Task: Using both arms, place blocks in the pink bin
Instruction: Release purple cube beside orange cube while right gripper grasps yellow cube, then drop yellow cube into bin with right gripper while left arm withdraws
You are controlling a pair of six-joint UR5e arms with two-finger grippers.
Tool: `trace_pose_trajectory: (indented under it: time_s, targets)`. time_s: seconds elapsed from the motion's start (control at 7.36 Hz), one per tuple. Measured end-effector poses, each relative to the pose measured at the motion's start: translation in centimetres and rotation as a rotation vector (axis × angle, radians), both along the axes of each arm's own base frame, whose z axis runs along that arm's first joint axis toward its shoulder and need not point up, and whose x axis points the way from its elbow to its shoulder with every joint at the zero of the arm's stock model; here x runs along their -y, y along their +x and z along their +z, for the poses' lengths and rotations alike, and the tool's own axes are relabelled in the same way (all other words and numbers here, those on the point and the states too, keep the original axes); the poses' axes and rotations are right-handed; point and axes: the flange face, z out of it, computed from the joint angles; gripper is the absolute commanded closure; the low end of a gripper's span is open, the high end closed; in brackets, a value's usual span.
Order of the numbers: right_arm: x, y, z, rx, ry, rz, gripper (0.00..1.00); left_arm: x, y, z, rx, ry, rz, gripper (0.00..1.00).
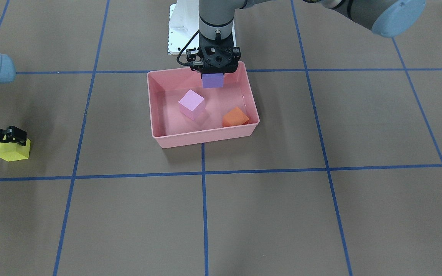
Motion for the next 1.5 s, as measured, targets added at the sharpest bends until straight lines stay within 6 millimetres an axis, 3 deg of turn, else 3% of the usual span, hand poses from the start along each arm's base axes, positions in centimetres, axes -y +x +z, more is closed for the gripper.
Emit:
trace_pose_trajectory:
  time_s: [0.14,0.27,0.68,0.95,1.09,1.22,1.5]
  targets:
    - [0.0,-0.1,-0.1,0.001,0.0,-0.001,0.75,-0.2,0.3,0.0,-0.002,-0.001,-0.001,0.01]
    - [0.0,-0.1,-0.3,0.005,0.001,0.0,1.0,-0.2,0.5,0.1,-0.001,0.004,-0.003,0.0]
    - [0.0,-0.3,-1.7,0.033,0.018,-0.009,1.0,-0.2,0.5,0.1,-0.01,0.034,-0.015,0.0]
    - [0.2,1.1,-4.8,0.078,0.046,0.007,1.0,-0.2,0.1,-0.2,-0.023,0.048,-0.017,0.0]
    - [0.6,2.5,-7.3,0.119,0.047,0.024,1.0,0.1,-1.0,-0.2,-0.032,0.066,-0.018,0.0]
    - [1.5,3.4,-11.4,0.158,0.042,0.036,1.0,0.2,-3.3,1.3,-0.032,0.111,0.003,0.0]
    - [3.1,3.4,-21.9,0.19,0.031,0.045,1.0,0.6,-10.3,8.4,0.015,0.23,0.073,0.0]
